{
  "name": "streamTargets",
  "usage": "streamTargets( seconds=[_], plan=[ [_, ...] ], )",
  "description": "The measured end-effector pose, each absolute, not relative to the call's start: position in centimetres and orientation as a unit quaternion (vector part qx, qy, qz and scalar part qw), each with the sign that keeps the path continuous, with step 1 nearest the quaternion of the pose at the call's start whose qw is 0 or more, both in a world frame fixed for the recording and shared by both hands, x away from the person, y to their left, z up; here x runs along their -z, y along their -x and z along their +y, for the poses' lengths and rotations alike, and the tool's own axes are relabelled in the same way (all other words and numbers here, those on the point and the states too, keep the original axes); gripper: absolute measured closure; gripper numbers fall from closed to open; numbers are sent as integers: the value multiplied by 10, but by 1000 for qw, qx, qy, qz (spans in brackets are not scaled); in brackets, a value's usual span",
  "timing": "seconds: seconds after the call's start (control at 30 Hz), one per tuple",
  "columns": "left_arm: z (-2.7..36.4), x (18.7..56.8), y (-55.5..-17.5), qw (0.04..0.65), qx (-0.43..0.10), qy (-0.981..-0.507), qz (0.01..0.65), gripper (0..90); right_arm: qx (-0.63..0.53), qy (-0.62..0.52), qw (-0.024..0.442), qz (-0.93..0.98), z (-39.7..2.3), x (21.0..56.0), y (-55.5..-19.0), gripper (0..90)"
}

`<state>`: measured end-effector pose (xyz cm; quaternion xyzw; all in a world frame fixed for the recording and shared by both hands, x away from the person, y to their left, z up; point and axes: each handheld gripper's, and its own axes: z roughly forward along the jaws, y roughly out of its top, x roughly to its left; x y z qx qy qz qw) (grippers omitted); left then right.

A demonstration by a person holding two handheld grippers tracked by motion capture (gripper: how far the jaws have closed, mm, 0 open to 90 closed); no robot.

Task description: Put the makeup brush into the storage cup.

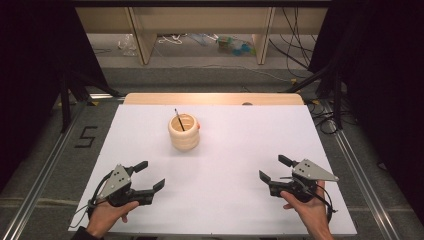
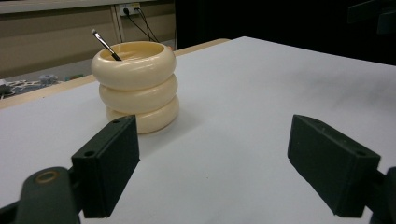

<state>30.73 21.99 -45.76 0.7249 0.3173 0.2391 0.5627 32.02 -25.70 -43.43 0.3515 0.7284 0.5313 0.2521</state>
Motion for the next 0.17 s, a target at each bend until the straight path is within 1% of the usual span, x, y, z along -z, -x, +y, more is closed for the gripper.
streamTargets(
  seconds=[0.17],
  plan=[
    [219, 458, -308, 565, -238, -724, 316, 167, -530, -351, 251, 730, -257, 435, -320, 157]
  ],
)
